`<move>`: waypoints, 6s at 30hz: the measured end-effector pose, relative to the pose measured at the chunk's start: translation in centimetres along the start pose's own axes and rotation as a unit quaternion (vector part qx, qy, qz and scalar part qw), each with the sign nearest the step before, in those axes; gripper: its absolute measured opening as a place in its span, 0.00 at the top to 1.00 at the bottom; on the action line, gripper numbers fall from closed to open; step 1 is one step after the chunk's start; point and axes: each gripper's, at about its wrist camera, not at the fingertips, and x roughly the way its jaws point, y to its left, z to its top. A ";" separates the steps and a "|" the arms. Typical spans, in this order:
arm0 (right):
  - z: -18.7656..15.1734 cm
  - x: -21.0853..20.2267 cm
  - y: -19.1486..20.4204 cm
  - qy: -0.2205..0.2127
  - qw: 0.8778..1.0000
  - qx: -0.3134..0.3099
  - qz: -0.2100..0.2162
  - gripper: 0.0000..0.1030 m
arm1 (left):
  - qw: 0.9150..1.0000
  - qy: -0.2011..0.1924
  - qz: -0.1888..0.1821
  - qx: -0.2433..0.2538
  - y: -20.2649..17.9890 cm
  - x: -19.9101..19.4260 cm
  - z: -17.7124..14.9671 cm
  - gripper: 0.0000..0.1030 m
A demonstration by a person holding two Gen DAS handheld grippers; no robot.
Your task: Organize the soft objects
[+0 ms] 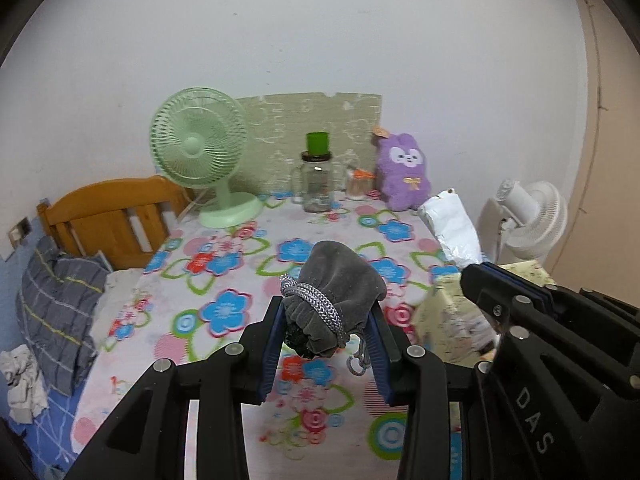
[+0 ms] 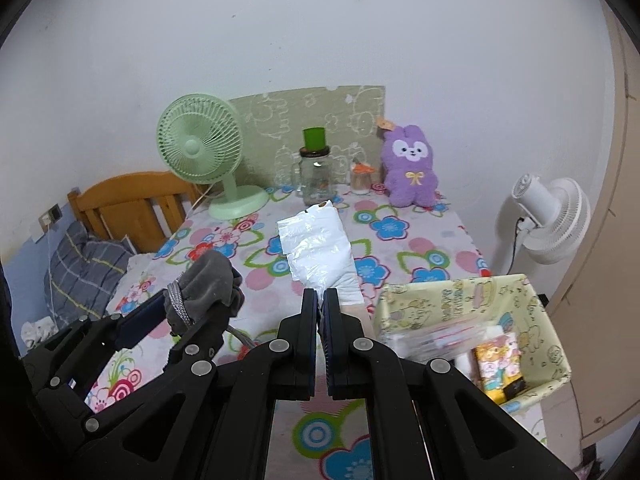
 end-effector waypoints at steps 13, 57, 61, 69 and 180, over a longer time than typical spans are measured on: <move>-0.2 -0.5 -4.7 -0.004 0.999 0.022 -0.030 0.95 | 0.999 0.000 -0.036 0.023 -4.7 0.8 0.5 0.62; -3.3 4.4 -15.9 0.066 0.991 0.079 -0.090 0.95 | 0.989 0.085 -0.100 0.073 -14.9 9.3 -1.9 0.61; -3.5 5.1 -16.1 0.075 0.990 0.084 -0.082 0.95 | 0.989 0.086 -0.095 0.077 -15.0 9.7 -1.9 0.58; -3.4 5.8 -16.3 0.087 0.991 0.086 -0.054 0.93 | 0.985 0.095 -0.114 0.083 -15.2 9.7 -1.8 0.43; -2.2 -12.1 2.4 -0.115 0.993 0.017 -0.009 0.00 | 0.996 -0.093 0.011 0.005 4.0 -10.8 -1.3 0.00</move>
